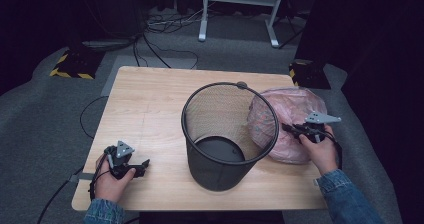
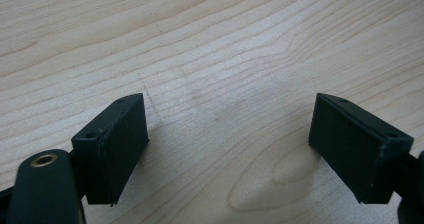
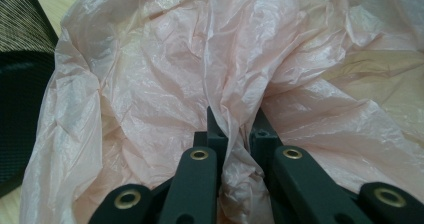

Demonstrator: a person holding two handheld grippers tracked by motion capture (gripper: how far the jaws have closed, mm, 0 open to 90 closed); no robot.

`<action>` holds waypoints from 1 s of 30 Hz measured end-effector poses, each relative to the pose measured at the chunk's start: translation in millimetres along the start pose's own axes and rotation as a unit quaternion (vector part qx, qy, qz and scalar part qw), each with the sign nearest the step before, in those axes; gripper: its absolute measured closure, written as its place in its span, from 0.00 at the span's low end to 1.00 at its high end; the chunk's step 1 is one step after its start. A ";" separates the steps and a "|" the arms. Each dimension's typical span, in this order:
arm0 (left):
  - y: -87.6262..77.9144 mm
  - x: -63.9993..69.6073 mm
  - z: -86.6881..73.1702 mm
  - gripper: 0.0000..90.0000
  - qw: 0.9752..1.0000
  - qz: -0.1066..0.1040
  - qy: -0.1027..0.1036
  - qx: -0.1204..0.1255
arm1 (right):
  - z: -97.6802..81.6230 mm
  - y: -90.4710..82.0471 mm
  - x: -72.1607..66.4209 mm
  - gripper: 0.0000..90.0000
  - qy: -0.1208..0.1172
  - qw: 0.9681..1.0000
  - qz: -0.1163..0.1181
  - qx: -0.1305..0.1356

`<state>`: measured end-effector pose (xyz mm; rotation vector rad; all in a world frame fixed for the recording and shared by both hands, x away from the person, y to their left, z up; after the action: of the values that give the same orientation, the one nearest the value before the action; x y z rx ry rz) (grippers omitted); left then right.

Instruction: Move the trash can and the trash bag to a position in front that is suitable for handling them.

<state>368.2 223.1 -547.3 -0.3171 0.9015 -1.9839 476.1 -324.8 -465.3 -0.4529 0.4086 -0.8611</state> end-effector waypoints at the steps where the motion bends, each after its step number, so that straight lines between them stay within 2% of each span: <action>1: 0.0 0.0 0.0 0.18 1.000 0.000 0.000 0.000 | 2.3 -2.4 0.2 0.95 -0.002 1.000 -0.001 0.006; 10: 0.0 0.1 0.0 0.18 1.000 0.000 -0.001 0.000 | 14.1 -16.8 2.0 0.95 -0.005 1.000 -0.005 0.028; 17: 0.0 0.1 0.0 0.18 1.000 0.000 -0.001 0.000 | 20.5 -22.9 3.7 0.94 -0.002 0.999 -0.007 0.033; 30: 0.0 0.0 0.0 0.18 1.000 0.000 0.000 0.000 | 43.7 -39.3 2.6 0.94 -0.007 0.999 -0.008 0.047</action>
<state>368.2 223.1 -547.3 -0.3164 0.9014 -1.9837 475.6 -339.8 -408.5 -0.3746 0.3504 -0.8880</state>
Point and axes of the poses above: each handheld gripper's, and its own axes: y roughly forward along the jaws, z roughly out of its top, x roughly to its right, the point moved 6 cm from there along y, roughly forward along the jaws, and after that the axes turned 11 degrees about y, right-handed, at the moved point
